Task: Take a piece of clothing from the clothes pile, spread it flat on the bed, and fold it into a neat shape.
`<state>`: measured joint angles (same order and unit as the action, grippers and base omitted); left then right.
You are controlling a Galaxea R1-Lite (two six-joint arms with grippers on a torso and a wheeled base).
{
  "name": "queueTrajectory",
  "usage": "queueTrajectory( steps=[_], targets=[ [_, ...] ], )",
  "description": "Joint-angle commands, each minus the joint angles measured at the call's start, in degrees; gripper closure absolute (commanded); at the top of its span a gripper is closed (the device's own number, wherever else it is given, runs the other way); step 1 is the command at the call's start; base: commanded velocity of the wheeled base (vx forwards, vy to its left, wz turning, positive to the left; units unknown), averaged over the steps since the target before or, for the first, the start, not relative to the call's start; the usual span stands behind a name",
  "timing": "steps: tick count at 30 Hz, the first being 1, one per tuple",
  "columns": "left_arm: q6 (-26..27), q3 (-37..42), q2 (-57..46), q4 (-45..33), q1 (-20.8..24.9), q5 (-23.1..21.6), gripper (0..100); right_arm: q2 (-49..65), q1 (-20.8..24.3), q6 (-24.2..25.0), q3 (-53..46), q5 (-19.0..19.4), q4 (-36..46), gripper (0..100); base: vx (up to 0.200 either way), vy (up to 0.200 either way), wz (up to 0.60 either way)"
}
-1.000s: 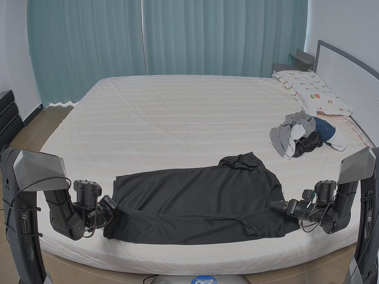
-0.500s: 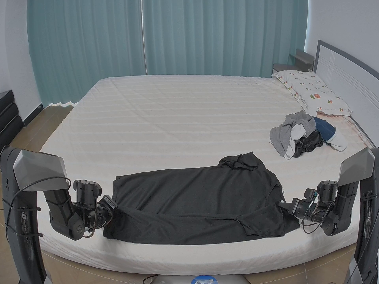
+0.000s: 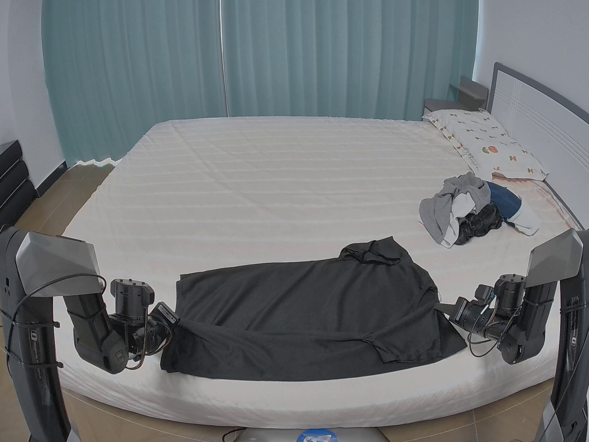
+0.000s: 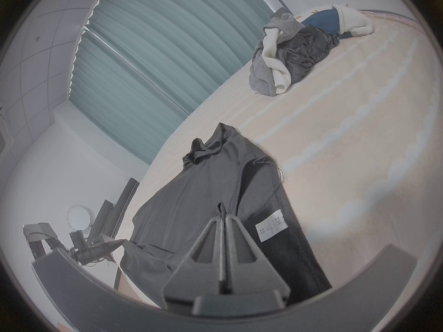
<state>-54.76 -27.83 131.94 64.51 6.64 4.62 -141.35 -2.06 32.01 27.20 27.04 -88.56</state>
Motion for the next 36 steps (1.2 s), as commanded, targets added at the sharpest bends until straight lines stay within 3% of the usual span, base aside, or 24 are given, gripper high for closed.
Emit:
queueTrajectory(
  steps=[1, 16, 23, 36],
  targets=[
    [-1.0, 1.0, -1.6, 0.0, -0.5, 0.0, 100, -0.4, -0.1, 0.2, 1.5, -0.1, 0.5, 100, 0.000, 0.000, 0.00],
    [-1.8, 3.0, -3.6, 0.0, -1.1, 0.0, 100, 0.1, -1.7, 0.7, 2.7, -0.2, -0.2, 100, 0.000, 0.000, 0.00],
    [-1.8, 3.0, -3.6, 0.0, -0.8, -0.5, 100, 1.5, -1.8, 4.9, 2.8, -0.8, -0.9, 100, 0.000, 0.000, 0.00],
    [-4.3, 2.0, -4.1, 0.1, -1.6, -0.3, 100, -0.2, -1.6, 4.9, 3.7, -0.9, -0.9, 100, 0.000, 0.000, 0.00]
  ],
)
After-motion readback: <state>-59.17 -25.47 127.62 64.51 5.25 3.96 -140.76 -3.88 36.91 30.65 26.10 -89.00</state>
